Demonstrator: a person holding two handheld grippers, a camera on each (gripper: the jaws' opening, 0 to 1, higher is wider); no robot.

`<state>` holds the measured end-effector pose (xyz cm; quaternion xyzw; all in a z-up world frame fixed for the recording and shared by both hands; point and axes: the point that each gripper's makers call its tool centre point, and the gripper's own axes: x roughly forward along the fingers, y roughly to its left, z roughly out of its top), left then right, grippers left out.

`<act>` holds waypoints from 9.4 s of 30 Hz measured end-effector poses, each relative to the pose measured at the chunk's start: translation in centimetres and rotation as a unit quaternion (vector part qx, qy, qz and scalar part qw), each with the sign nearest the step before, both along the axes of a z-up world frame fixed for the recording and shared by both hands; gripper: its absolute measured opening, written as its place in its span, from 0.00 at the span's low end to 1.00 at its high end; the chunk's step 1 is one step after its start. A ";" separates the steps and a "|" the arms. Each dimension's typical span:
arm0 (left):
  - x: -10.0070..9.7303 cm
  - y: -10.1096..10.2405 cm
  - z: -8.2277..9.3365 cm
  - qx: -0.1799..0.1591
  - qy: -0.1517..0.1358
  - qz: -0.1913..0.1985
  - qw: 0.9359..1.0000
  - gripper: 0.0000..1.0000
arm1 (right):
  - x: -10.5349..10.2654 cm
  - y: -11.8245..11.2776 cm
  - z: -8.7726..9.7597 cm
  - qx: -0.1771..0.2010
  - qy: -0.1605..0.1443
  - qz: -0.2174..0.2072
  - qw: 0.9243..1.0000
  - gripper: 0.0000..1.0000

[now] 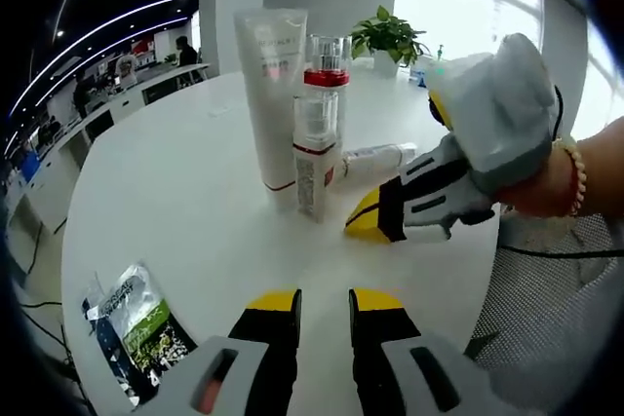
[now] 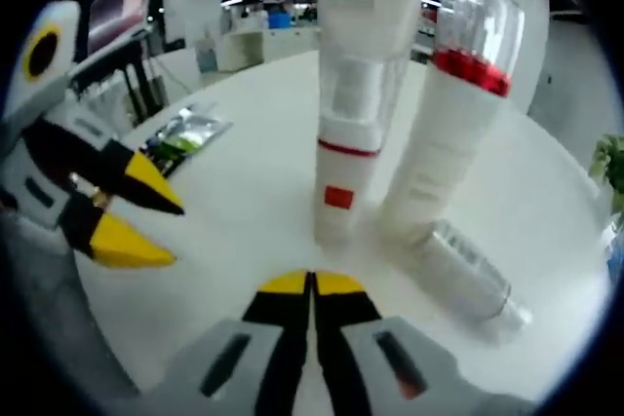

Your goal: Arrange the skincare products in the storage area until every visible bottle or jar stands upright without overlapping.

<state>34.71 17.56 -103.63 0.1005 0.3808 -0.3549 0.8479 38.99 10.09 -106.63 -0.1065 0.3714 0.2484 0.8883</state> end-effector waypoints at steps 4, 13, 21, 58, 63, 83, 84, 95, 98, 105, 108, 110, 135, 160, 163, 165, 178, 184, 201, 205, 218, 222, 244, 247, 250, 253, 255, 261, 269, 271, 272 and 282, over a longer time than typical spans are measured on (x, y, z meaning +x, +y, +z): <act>-0.2 -0.6 0.7 -0.009 -0.007 -0.006 1.000 0.20 | -0.9 -0.5 -0.1 0.040 0.043 -0.006 0.998 0.01; 1.3 -0.3 2.7 0.028 -0.088 -0.017 0.996 0.20 | -2.6 0.6 4.4 0.214 0.102 0.025 0.971 0.01; 1.3 -0.3 6.9 0.033 -0.136 0.012 0.990 0.20 | -3.4 -4.1 11.5 0.288 0.026 0.022 0.957 0.00; -0.5 -0.8 5.9 0.024 -0.119 0.127 0.985 0.21 | 2.2 -12.9 3.7 0.064 0.016 0.143 0.988 0.35; -0.7 -1.0 5.3 0.032 -0.111 0.118 0.986 0.21 | 2.3 -12.9 1.3 -0.002 0.038 0.180 0.983 0.36; -2.0 -3.1 4.5 0.038 -0.099 0.052 0.993 0.22 | -2.5 -11.3 0.1 -0.062 0.036 0.303 0.950 0.18; -2.1 -3.2 4.3 0.037 -0.096 0.047 0.994 0.23 | -3.0 -11.1 0.1 -0.067 0.037 0.321 0.944 0.18; -5.1 -5.9 1.5 0.032 -0.017 -0.040 0.999 0.26 | -9.0 -7.8 -0.2 -0.090 0.048 0.465 0.880 0.18; -6.1 -6.3 0.7 0.030 0.012 -0.058 0.998 0.29 | -10.4 -7.1 -0.3 -0.090 0.058 0.492 0.864 0.18; -7.7 -6.6 -0.9 0.058 0.041 -0.101 0.992 0.30 | -11.8 -6.1 -0.4 -0.103 0.056 0.527 0.842 0.19; -8.3 -6.7 -1.4 0.067 0.049 -0.115 0.990 0.30 | -12.1 -5.9 -0.4 -0.109 0.056 0.531 0.839 0.19; -8.7 -6.8 -1.7 0.073 0.053 -0.127 0.988 0.29 | -12.2 -5.8 -0.4 -0.111 0.058 0.532 0.837 0.19; -9.3 -6.9 -3.5 0.105 0.060 -0.156 0.980 0.21 | -12.6 -5.5 -0.6 -0.182 0.092 0.553 0.808 0.19; -9.2 -6.9 -3.4 0.090 0.046 -0.161 0.982 0.22 | -12.5 -5.4 -0.7 -0.209 0.113 0.529 0.815 0.19; -9.2 -6.9 -3.4 0.090 0.046 -0.161 0.982 0.22 | -12.5 -5.5 -0.7 -0.212 0.116 0.527 0.815 0.19; -9.2 -6.9 -3.4 0.091 0.046 -0.161 0.982 0.22 | -12.5 -5.5 -0.7 -0.210 0.116 0.525 0.816 0.19; -9.2 -6.9 -3.4 0.091 0.047 -0.165 0.981 0.21 | -12.2 -5.3 -0.2 -0.065 0.039 0.484 0.872 0.22; -9.2 -6.8 -3.4 0.091 0.047 -0.168 0.980 0.21 | -11.9 -6.4 -0.2 -0.012 0.025 0.446 0.895 0.24; -9.2 -6.9 -3.5 0.085 0.043 -0.166 0.981 0.22 | -11.8 -7.2 0.1 -0.005 0.040 0.410 0.911 0.21; -9.2 -6.9 -3.5 0.083 0.045 -0.166 0.982 0.22 | -12.0 -7.2 0.8 -0.007 0.040 0.417 0.908 0.20; -8.7 -6.7 -3.5 0.074 0.047 -0.147 0.985 0.22 | -12.1 -5.3 6.5 0.009 -0.012 0.455 0.890 0.19; -8.6 -6.6 -3.5 0.074 0.045 -0.145 0.986 0.22 | -12.2 -4.0 8.0 -0.002 -0.040 0.475 0.879 0.19; -8.3 -6.6 -3.3 0.059 0.054 -0.126 0.989 0.20 | -10.8 1.7 11.1 0.044 -0.146 0.399 0.904 0.22; -8.2 -6.7 -3.2 0.048 0.067 -0.109 0.991 0.19 | -10.3 1.2 10.6 0.029 -0.102 0.353 0.930 0.26; -8.3 -6.4 -3.2 0.034 0.100 -0.078 0.991 0.19 | -9.5 0.5 9.9 0.024 -0.044 0.284 0.957 0.29; -7.6 -5.5 -3.1 0.036 0.105 -0.049 0.993 0.19 | -9.2 1.5 10.0 0.111 0.016 0.199 0.974 0.31; -6.7 -5.4 -2.3 0.016 0.096 -0.017 0.995 0.19 | -8.8 2.0 9.9 0.135 0.033 0.158 0.978 0.35; -4.5 -4.9 0.1 -0.029 0.061 0.045 0.997 0.19 | -6.9 3.0 10.2 0.101 -0.030 0.147 0.984 0.28; -3.9 -4.8 1.3 -0.041 0.034 0.048 0.997 0.19 | -6.3 3.9 11.3 0.159 -0.072 0.155 0.972 0.19; -3.9 -4.8 1.4 -0.035 0.024 0.040 0.998 0.19 | -6.1 3.8 11.4 0.182 -0.049 0.145 0.971 0.19; -3.9 -4.8 1.5 -0.036 0.023 0.038 0.998 0.19 | -6.0 3.7 11.5 0.185 -0.047 0.150 0.970 0.19; -4.5 -6.8 4.8 -0.146 0.036 0.000 0.989 0.22 | -5.1 1.7 13.9 0.299 -0.010 0.102 0.949 0.18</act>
